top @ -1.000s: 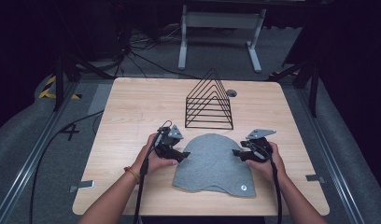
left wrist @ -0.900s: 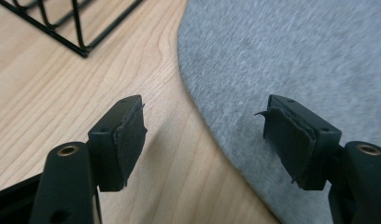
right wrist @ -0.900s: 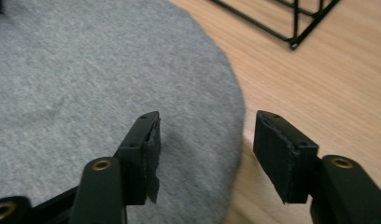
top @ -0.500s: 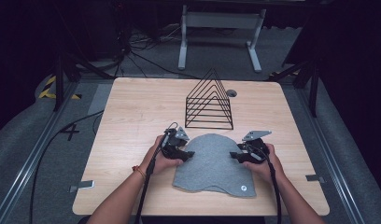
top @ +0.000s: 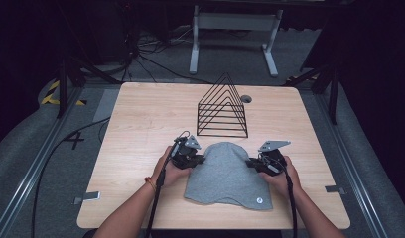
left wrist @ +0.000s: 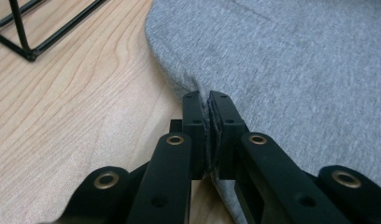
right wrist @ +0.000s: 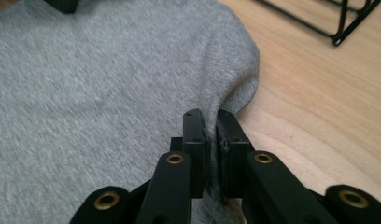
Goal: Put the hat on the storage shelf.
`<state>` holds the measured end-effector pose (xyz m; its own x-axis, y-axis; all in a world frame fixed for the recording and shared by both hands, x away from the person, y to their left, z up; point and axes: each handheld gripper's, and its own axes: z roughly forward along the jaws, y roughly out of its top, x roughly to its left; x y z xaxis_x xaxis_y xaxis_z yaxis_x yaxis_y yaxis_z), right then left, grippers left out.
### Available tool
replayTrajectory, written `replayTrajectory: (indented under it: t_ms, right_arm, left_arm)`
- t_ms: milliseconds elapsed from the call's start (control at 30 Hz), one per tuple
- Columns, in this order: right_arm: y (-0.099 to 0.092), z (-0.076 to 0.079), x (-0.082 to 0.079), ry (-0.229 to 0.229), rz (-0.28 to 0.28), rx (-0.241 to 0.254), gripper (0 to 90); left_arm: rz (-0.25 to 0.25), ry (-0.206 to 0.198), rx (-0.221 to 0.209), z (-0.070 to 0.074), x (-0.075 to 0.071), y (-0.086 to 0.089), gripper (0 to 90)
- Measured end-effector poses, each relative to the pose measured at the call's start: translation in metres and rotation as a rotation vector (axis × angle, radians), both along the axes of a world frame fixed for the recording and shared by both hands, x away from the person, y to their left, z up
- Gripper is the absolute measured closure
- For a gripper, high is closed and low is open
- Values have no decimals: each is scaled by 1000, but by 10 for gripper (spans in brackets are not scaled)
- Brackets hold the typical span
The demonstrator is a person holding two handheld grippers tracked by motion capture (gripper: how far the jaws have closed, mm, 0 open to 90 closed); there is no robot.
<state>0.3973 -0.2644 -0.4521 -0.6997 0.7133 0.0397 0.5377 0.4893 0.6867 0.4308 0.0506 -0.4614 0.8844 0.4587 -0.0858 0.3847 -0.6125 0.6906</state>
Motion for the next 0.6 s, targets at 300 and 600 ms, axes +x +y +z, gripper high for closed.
replayTrajectory:
  t_ms: [300, 600]
  right_arm:
    - [-6, 30, -12, -100, 16, 41, 843]
    - [-15, 71, -24, -214, 26, 78, 843]
  left_arm:
    - [-29, -103, -49, 33, -12, 5, 871]
    - [-60, -200, -99, 84, -19, 6, 874]
